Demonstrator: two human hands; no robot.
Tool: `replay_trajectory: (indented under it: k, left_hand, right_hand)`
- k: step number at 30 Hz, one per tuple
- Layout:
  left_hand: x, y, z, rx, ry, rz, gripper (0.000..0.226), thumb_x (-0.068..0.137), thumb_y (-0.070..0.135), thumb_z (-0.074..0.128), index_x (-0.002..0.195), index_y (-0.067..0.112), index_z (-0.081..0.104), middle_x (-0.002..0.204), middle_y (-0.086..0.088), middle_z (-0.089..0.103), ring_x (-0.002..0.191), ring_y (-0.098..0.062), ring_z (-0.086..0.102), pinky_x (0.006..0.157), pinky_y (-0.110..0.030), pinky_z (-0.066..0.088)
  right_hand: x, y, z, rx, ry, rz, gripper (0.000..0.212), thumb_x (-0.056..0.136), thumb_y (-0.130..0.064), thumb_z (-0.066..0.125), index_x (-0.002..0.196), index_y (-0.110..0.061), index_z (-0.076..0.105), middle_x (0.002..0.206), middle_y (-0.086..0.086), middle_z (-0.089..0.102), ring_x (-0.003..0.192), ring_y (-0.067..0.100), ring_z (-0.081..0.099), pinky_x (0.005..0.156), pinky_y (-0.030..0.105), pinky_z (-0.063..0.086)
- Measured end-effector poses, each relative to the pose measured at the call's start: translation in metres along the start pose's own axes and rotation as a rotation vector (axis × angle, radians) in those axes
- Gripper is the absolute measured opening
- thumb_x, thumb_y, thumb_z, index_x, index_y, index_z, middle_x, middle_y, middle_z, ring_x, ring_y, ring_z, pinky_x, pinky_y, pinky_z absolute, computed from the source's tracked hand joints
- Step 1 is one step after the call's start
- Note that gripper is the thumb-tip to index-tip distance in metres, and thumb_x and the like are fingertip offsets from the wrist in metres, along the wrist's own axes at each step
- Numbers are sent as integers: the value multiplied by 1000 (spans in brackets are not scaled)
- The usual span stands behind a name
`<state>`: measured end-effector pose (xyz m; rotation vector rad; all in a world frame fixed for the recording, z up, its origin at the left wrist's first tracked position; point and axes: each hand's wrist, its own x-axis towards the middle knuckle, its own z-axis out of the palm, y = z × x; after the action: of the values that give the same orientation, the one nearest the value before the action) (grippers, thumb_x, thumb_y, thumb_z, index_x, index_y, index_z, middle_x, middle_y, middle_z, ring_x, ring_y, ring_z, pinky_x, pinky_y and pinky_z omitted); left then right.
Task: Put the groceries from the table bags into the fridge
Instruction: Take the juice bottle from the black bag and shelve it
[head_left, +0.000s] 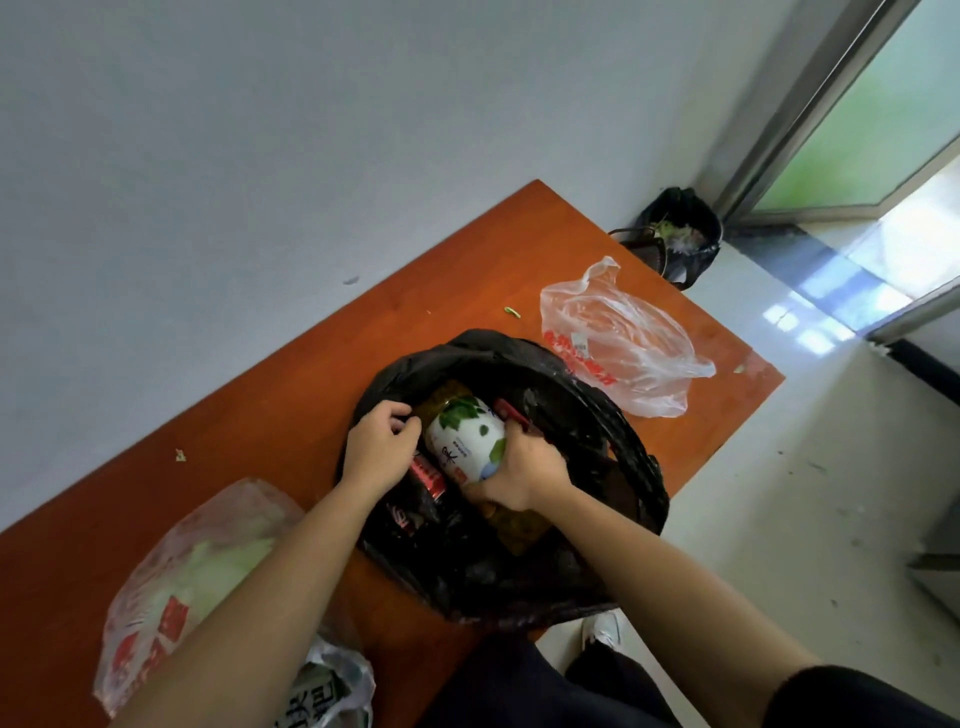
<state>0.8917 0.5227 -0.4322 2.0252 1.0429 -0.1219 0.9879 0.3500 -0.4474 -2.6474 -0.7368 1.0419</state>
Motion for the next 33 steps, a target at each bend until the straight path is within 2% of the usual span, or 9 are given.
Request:
replay_trajectory:
  k: [5,8,10,12,17,19,21,27,33]
  left_hand:
    - [-11,14,14,-151,22,-157,30,98,38,51,107,13,64,86,-4,67,64,-21,60,58,-30,45]
    - [-18,26,27,-283,20,-268,51,96,49,49,122,5,55,97,-10,64,71,-23,66,51,-30,50]
    - [-22,31,34,-335,-18,-335,78,89,64,48,144,10,38,131,-13,55,108,-31,62,78,-42,58]
    - [-26,30,40,-351,-67,-379,97,79,75,49,152,15,30,149,-11,43,128,-35,49,101,-50,48]
    - [-60,61,55,-729,-207,-477,82,66,82,65,120,20,65,111,-8,71,102,-30,66,89,-48,53]
    - [-74,77,62,-861,-274,-456,91,52,80,77,117,18,68,108,-10,74,99,-32,71,89,-50,55]
    - [-85,89,70,-1016,-171,-469,99,40,68,90,119,12,66,105,-14,75,91,-35,74,85,-56,57]
    - [-144,138,71,-845,392,-132,46,64,51,83,99,25,69,101,0,71,90,-19,69,75,-38,58]
    - [-196,182,41,-809,471,268,36,68,48,82,99,35,68,95,12,72,91,-11,70,82,-38,59]
  right_hand:
    - [-30,27,-3,-16,11,-66,127,52,-78,71,153,-17,21,109,3,62,92,25,64,69,37,58]
    - [-46,43,-3,-13,55,-83,129,52,-78,73,155,-22,20,113,1,60,98,23,61,68,31,51]
    - [-59,52,-6,13,59,-76,123,51,-80,72,151,-24,27,115,0,60,101,22,60,75,34,55]
    - [-72,61,-10,50,85,-78,113,50,-80,71,142,-27,35,111,-3,59,98,20,61,78,38,58]
    - [-104,85,-17,76,169,-148,112,50,-81,70,142,-31,32,112,-6,58,100,18,60,78,36,56]
    - [-115,95,-21,77,198,-194,114,50,-81,70,145,-33,28,118,-8,56,104,17,59,81,35,54]
    - [-124,105,-25,96,202,-234,118,50,-80,71,148,-33,24,124,-8,54,108,18,57,85,36,52]
    - [-137,121,-35,266,236,-376,129,56,-68,80,156,-32,7,151,-11,34,135,15,40,107,39,44]
    - [-161,105,-54,459,457,-497,126,59,-61,86,155,-37,8,152,-14,28,139,10,33,113,40,40]
